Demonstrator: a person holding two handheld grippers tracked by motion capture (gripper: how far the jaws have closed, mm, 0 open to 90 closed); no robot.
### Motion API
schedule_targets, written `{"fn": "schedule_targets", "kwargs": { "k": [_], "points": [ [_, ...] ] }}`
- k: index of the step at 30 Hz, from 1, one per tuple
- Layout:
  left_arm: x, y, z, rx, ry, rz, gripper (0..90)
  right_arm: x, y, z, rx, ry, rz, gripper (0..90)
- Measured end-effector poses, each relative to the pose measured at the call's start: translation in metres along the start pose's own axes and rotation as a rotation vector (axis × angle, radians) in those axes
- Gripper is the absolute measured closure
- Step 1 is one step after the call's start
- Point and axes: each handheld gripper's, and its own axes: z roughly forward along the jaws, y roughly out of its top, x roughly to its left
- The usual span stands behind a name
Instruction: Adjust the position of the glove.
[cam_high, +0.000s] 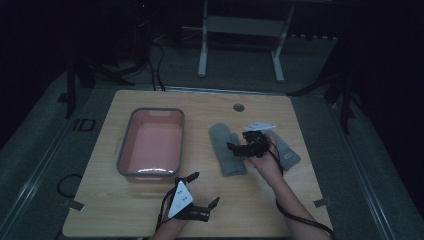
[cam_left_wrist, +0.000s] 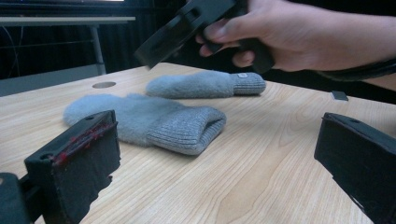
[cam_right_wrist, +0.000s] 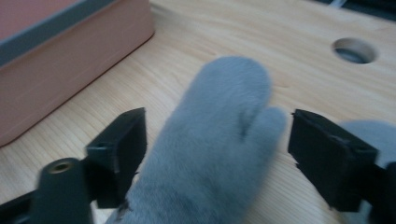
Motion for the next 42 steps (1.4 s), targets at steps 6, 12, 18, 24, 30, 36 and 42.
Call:
{"fn": "schedule_targets", "kwargs": {
  "k": [6,12,18,24,30,36,42],
  "points": [
    [0.0,0.0,0.0,0.001,-0.005,0.002,0.4,0.002,0.001,0.022,0.041,0.018,0.007,32.6],
    [0.0,0.0,0.0,0.002,-0.008,0.002,0.4,0.002,-0.006,0.046,0.083,-0.052,-0.02,37.4],
    [0.0,0.0,0.0,0.002,-0.009,-0.001,0.4,0.004,-0.014,0.062,0.134,-0.055,-0.037,46.7],
    [0.0,0.0,0.0,0.002,-0.008,0.001,0.4,0.01,-0.014,0.064,0.156,-0.073,-0.059,71.4],
    [0.0,0.0,0.0,0.002,-0.009,0.0,0.4,0.021,-0.011,0.056,0.135,-0.126,-0.02,82.3],
    [0.0,0.0,0.0,0.003,-0.008,0.002,0.4,0.026,-0.01,0.038,0.123,-0.182,0.11,82.8],
    [0.0,0.0,0.0,0.004,-0.007,0.003,0.4,0.029,-0.016,0.021,0.127,-0.184,0.166,82.7]
  ]
}}
